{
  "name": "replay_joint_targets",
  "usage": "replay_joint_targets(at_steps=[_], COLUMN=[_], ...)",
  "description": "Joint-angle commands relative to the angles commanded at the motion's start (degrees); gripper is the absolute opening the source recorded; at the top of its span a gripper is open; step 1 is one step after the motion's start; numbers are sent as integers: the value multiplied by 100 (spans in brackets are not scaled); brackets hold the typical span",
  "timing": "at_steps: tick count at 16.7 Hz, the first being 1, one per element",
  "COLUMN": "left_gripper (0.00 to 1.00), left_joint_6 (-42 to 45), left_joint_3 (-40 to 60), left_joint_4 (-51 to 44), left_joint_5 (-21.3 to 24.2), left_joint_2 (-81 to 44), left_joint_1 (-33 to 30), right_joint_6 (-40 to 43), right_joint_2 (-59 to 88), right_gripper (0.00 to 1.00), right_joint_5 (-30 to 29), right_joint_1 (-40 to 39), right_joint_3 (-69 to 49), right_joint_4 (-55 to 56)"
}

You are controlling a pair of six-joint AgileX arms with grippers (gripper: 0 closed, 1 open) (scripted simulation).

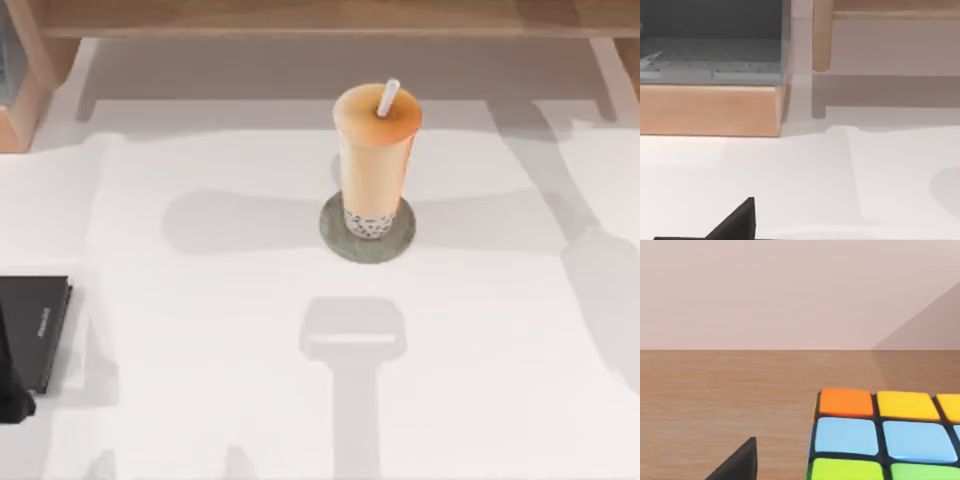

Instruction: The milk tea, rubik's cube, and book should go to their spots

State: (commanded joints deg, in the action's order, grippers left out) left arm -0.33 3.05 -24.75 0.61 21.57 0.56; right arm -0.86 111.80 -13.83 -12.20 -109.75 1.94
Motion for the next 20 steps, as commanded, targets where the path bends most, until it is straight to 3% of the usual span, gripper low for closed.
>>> replay_joint_targets(at_steps=[10, 15, 20], left_gripper=[100, 100, 100], left_joint_6=[-1, -1, -1], left_joint_3=[17, 17, 17], left_joint_4=[-67, -67, -67], left_joint_5=[3, 3, 3], left_joint_2=[63, 63, 63], left_joint_1=[1, 1, 1], right_joint_6=[4, 12, 30], right_joint_2=[-458, -1998, -4238], right_gripper=[100, 100, 100], right_joint_5=[72, 267, 542], right_joint_1=[18, 180, 436], right_joint_3=[452, 1947, 4151], right_joint_4=[-8, -30, -69])
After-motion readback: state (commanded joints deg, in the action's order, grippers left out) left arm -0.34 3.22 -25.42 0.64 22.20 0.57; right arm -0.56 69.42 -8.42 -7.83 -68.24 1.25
